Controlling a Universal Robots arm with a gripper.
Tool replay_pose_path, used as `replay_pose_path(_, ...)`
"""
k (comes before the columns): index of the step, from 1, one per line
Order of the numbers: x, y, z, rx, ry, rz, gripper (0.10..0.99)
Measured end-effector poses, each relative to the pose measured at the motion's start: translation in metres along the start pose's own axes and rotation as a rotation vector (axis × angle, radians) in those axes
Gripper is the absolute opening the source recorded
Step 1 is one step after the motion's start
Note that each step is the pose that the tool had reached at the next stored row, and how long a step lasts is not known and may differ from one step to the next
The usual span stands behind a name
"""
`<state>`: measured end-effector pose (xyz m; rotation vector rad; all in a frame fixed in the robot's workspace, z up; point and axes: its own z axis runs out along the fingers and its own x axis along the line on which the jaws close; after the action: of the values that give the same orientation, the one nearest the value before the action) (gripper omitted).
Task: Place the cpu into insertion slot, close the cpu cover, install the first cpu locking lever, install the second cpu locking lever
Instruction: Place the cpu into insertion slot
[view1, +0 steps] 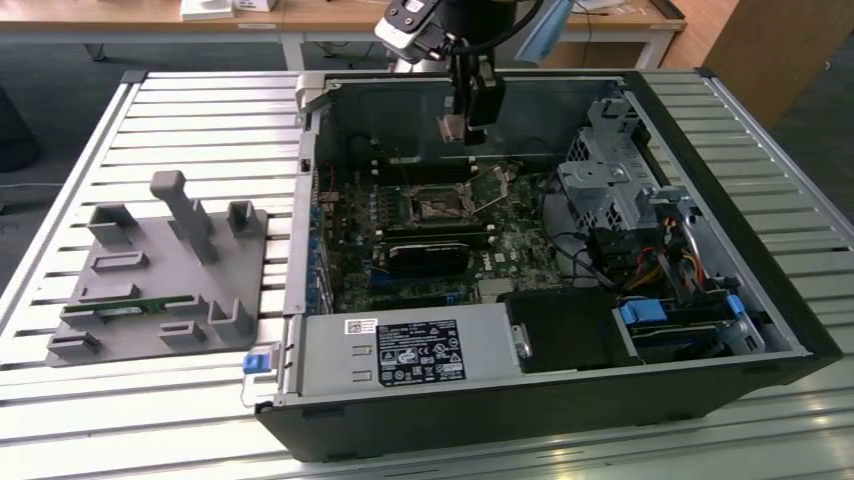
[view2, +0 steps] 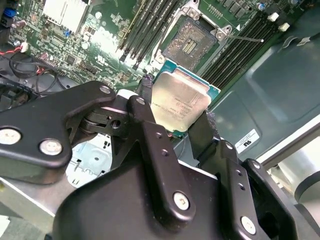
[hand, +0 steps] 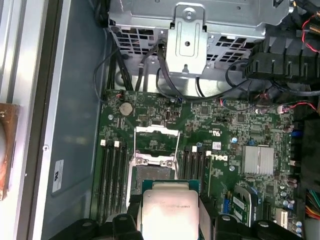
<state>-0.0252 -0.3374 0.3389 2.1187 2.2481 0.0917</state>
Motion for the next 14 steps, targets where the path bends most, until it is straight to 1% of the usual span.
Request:
replay_pose_path(4, 0.0009, -0.0002, 0.0037, 0.0, -0.0026, 0.0, 0.537)
replay_pose_path(14, 0.0009, -0.0007, 0.0101, 0.0, -0.0027, 0.0, 0.537)
